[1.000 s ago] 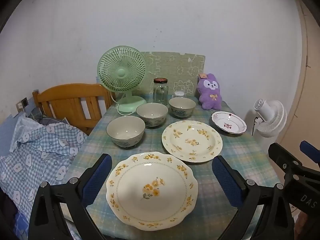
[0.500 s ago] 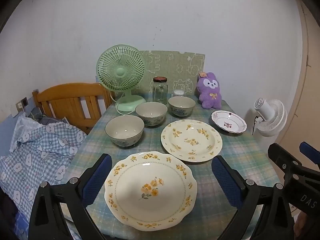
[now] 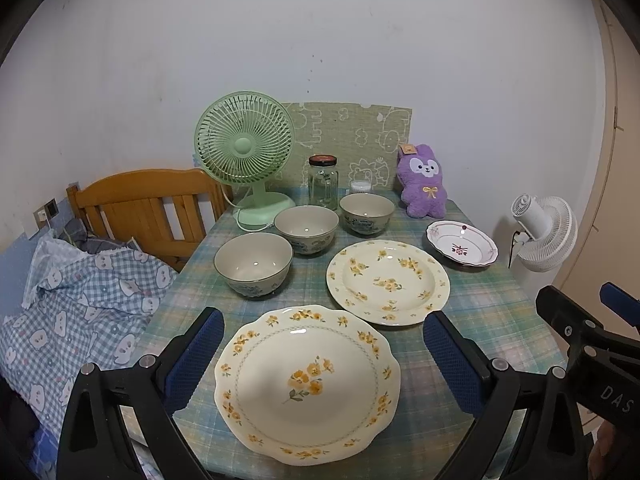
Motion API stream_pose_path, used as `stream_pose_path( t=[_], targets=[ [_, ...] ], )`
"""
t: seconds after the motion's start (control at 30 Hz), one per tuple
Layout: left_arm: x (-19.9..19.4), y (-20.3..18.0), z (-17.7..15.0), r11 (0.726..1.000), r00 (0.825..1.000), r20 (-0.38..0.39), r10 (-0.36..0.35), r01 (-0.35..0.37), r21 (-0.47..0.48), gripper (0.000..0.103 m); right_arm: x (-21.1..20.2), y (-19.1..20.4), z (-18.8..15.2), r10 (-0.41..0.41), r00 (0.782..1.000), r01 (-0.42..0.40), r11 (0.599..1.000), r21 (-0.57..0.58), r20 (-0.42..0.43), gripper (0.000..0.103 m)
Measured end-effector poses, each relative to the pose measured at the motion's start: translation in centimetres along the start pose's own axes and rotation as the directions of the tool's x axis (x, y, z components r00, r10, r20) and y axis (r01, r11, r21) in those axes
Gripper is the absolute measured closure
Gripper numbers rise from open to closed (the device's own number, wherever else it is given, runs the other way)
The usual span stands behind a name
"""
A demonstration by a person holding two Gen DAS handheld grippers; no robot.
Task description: Organize plates and bowls
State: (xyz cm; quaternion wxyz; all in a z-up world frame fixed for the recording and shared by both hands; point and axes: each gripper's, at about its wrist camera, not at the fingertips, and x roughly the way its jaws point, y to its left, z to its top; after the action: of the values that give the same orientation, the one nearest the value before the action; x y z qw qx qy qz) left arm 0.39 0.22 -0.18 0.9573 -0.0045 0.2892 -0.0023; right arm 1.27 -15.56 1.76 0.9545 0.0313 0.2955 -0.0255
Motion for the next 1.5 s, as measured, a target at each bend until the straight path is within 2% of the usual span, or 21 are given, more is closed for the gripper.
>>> stream_pose_path(
  t=[1.5],
  targets=[
    [-0.16,-0.74,-0.13,1.000,1.000,0.008,0.010,-0.010,0.010,0.004,-0.08,-0.34,-0.17,-0.011,1.000,0.011,1.000,-0.003,0.002,0.000]
  ],
)
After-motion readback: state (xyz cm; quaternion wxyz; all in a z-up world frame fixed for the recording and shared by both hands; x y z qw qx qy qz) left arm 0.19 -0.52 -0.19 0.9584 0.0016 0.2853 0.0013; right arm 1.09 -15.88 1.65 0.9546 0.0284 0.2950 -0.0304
